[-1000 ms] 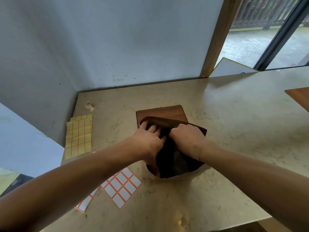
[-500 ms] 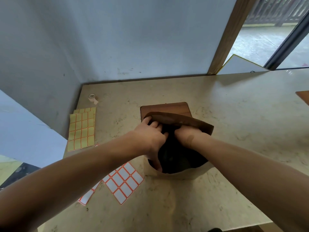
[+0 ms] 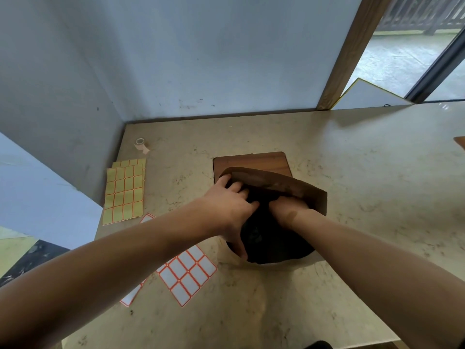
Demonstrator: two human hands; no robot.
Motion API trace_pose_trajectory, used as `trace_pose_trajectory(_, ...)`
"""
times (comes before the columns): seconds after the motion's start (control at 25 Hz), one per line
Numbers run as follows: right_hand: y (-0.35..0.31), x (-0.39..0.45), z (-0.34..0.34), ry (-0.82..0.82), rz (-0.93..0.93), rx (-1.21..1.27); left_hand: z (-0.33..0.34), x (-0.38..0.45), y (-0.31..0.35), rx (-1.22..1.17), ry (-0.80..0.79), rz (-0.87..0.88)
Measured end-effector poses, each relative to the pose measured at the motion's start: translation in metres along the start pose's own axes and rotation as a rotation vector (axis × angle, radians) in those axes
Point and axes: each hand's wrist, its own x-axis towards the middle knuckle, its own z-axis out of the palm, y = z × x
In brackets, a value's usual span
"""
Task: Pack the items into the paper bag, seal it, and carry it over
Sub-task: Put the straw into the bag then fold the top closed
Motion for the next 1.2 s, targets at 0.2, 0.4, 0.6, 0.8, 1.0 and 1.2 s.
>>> trace_pose_trajectory(0.2,0.001,0.003,0.003,-0.019,-0.036,-0.068,-0.002,-0.001,-0.001,0.003,-0.005,0.011)
trace_pose_trajectory(0.4,0.003,0.005,0.004,-0.011,-0.045,-0.057,-0.001,0.0,-0.002,0.006,-0.002,0.004)
trace_pose_trajectory(0.6,0.004,-0.001,0.001,-0.015,-0.112,-0.107,0.0,0.0,-0.006,-0.013,-0.002,-0.008)
trace_pose_trajectory(0.8,0.011,-0.026,-0.02,0.065,-0.18,-0.082,0.001,0.0,-0.009,-0.031,0.037,0.017)
trace_pose_trajectory(1.0,0.022,-0.067,-0.04,0.24,-0.328,-0.184,0.003,0.0,-0.01,-0.052,0.097,0.029)
trace_pose_trajectory(1.2,0.04,-0.102,-0.041,0.418,-0.442,-0.191,0.005,-0.008,-0.015,-0.052,0.227,0.052)
